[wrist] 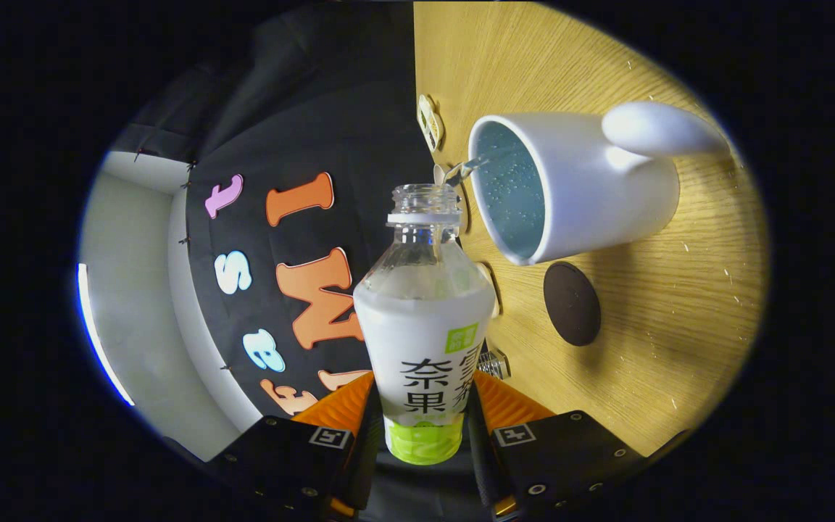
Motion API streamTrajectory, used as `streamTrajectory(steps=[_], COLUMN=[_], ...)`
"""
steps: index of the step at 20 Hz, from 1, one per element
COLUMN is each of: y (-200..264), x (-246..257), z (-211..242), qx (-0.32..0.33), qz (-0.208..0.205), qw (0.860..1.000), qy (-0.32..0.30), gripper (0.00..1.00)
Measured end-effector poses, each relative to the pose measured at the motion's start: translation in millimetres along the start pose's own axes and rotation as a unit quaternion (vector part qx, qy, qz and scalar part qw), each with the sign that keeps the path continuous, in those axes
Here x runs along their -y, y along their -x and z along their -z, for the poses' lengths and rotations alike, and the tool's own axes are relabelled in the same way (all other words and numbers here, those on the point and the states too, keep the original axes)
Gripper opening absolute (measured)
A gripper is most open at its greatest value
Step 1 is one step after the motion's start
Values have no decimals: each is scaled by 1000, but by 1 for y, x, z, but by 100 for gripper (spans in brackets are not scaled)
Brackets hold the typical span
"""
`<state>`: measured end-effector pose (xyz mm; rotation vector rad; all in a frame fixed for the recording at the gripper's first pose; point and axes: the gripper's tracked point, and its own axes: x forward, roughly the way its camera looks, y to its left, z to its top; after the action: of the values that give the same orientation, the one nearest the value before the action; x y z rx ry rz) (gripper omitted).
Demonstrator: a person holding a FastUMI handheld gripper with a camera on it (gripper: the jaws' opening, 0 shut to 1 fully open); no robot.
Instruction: Take the bottle from table, then pour the juice into the cup, finally place the bottle on the coaster
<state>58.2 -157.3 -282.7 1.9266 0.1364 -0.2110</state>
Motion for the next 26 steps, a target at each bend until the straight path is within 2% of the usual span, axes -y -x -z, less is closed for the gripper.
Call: streamTrajectory(steps=[26], y=[5], x=[-22], z=[9], qx=[6], qz=[-18], qw=[997], qy=[-69], gripper=[57])
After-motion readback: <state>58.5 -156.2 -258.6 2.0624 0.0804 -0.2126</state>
